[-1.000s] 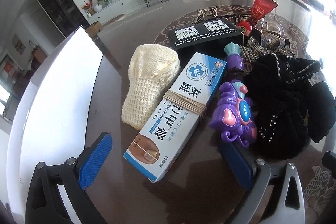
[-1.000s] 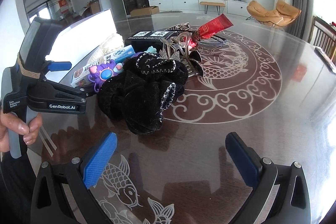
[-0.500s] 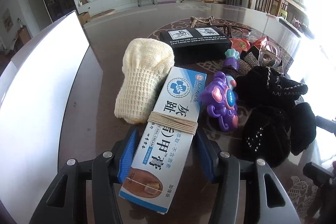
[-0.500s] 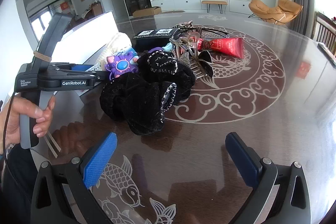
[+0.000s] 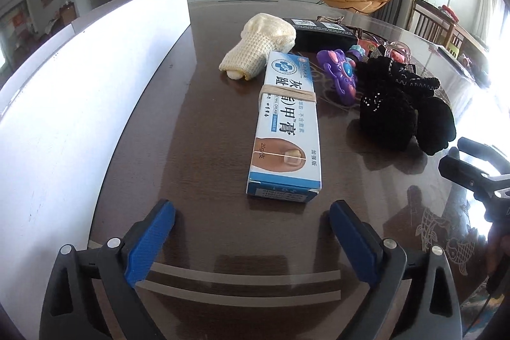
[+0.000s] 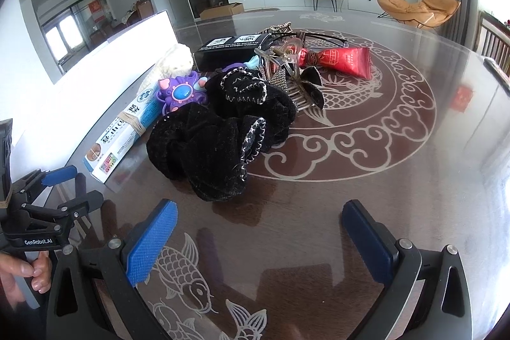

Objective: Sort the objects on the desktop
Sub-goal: 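Grasp the black knit gloves with the right tool while the left tool lifts the box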

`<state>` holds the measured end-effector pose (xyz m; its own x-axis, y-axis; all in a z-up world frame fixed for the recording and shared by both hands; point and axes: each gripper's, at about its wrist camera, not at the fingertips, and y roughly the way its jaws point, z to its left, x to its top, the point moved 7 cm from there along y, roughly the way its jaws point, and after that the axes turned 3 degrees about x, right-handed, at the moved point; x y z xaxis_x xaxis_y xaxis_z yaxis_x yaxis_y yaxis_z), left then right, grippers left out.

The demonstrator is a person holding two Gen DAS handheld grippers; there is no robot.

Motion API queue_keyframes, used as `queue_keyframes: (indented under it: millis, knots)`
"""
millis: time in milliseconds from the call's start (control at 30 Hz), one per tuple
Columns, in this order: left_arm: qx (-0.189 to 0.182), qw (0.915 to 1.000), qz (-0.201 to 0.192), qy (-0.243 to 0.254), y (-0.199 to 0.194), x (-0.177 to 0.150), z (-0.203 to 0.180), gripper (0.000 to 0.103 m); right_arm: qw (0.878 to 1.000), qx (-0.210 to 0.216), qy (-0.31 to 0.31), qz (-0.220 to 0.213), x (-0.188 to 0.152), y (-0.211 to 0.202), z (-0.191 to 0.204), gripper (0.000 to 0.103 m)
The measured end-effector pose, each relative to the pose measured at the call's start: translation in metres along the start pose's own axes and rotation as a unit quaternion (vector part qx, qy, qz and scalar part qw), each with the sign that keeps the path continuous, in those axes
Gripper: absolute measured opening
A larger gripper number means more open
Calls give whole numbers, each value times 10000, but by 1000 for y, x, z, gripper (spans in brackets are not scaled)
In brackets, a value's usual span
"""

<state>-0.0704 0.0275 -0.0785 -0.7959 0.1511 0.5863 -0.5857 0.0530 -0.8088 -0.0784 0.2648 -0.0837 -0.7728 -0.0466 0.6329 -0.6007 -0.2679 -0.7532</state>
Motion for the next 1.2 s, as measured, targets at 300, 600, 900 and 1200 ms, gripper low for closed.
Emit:
queue_keyframes:
  millis: [300, 600, 900, 1200]
  knots:
    - [-5, 9998, -199, -9, 1, -1, 3, 103, 9963, -441, -640, 357, -4, 10, 11, 103]
    - [-66, 9993, -375, 51, -1, -5, 5, 103, 9941, -414, -737, 682, -5, 11, 11, 103]
    - [-41, 9990, -438, 5, -3, -7, 6, 103, 9777, 372, -2008, 490, 49, 11, 73, 103]
    - [-372, 9988, -228, -203, -5, -5, 7, 103, 9710, 1017, -1663, 1383, 7, 16, 73, 76]
